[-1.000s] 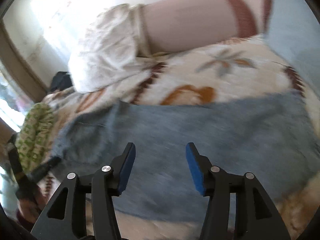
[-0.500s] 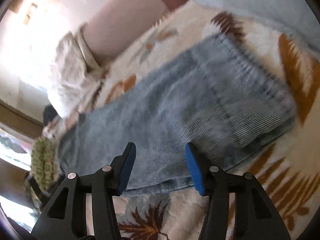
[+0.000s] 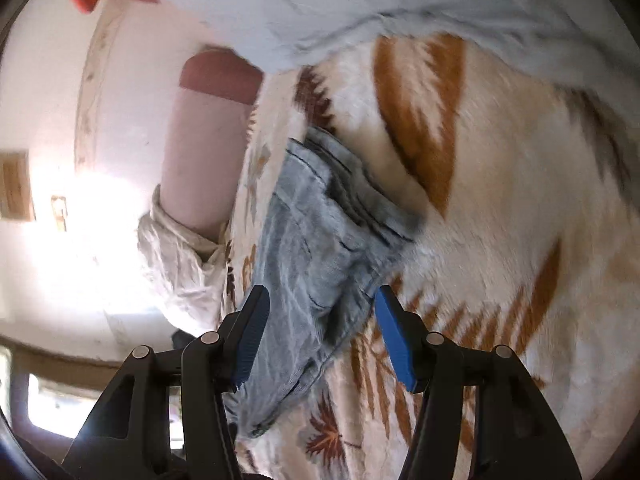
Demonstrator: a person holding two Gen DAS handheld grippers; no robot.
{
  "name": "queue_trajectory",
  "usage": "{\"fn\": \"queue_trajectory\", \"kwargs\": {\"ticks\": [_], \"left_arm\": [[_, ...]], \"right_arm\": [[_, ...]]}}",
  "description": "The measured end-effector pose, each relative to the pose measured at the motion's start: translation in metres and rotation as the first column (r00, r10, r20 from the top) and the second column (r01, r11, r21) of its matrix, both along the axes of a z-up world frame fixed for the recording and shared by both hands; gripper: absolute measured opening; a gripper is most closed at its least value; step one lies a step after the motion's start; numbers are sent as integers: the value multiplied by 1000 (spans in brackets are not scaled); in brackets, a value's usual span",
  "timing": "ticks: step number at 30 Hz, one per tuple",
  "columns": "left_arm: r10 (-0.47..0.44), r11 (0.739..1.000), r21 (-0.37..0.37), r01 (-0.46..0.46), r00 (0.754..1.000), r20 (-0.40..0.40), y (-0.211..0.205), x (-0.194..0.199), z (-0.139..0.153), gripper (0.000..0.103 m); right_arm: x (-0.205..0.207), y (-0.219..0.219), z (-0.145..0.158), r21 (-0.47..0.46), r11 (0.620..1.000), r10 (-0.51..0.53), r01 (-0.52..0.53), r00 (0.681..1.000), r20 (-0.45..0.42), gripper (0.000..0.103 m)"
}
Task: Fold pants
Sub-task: 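Grasp the leg hems with the right gripper while the left grasps beside it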
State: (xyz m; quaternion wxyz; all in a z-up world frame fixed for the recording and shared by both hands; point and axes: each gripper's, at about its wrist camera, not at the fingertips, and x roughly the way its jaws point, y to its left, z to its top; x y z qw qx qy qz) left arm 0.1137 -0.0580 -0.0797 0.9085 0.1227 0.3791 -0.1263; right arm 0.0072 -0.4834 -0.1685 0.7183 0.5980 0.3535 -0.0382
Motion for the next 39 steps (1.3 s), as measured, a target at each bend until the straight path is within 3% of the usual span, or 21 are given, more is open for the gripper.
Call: {"fn": "queue_trajectory", "kwargs": {"ticks": [4,6,10,12,13,14,16,21,22,26,29,32,37,39], "left_arm": [[-170,984,59,171,985,-13,-72,23,26,74],[-242,967,77,244,970,-32,-106,36,35,74],[-365,923,92,374,925,-103,-173,63,39,75],[-423,894,98,437,896,-138,-206,73,35,74],[-444,881,102,461,882,-157,-220,75,31,73],[-464,867,106,486,868,-177,-235,77,27,66],[-505,839,102,534,836,-215,-264,82,19,53],[-581,783,64,619,764,-281,-324,105,0,45],[-601,768,30,640,735,-312,-335,111,-6,43],[-645,701,43,712,658,-388,-363,118,-31,29],[-673,660,14,751,599,-434,-379,120,-45,28],[-687,634,16,773,574,-446,-390,122,-54,28],[-710,620,-44,784,536,-458,-396,131,-55,28],[-727,597,-29,802,525,-443,-397,128,-54,28]], "right_arm": [[8,2,-12,24,1000,-15,17,999,-46,57],[15,4,-24,84,996,-20,25,998,-62,57],[18,3,-32,123,989,-75,81,996,-54,56],[13,0,-38,152,979,-133,139,990,-52,46],[10,-3,-42,174,970,-161,169,985,-56,39],[8,-5,-47,200,960,-187,195,981,-58,30],[5,-8,-55,231,945,-220,231,973,-71,22],[6,-12,-56,242,942,-219,233,972,-82,21],[6,-12,-58,246,941,-219,234,972,-84,21],[9,-15,-59,245,940,-222,238,971,-92,20],[8,-13,-57,229,943,-226,242,970,-93,20],[8,-11,-56,219,945,-229,244,969,-93,20],[11,-9,-51,201,950,-227,241,970,-87,20],[7,-7,-49,200,950,-226,239,971,-83,20]]}}
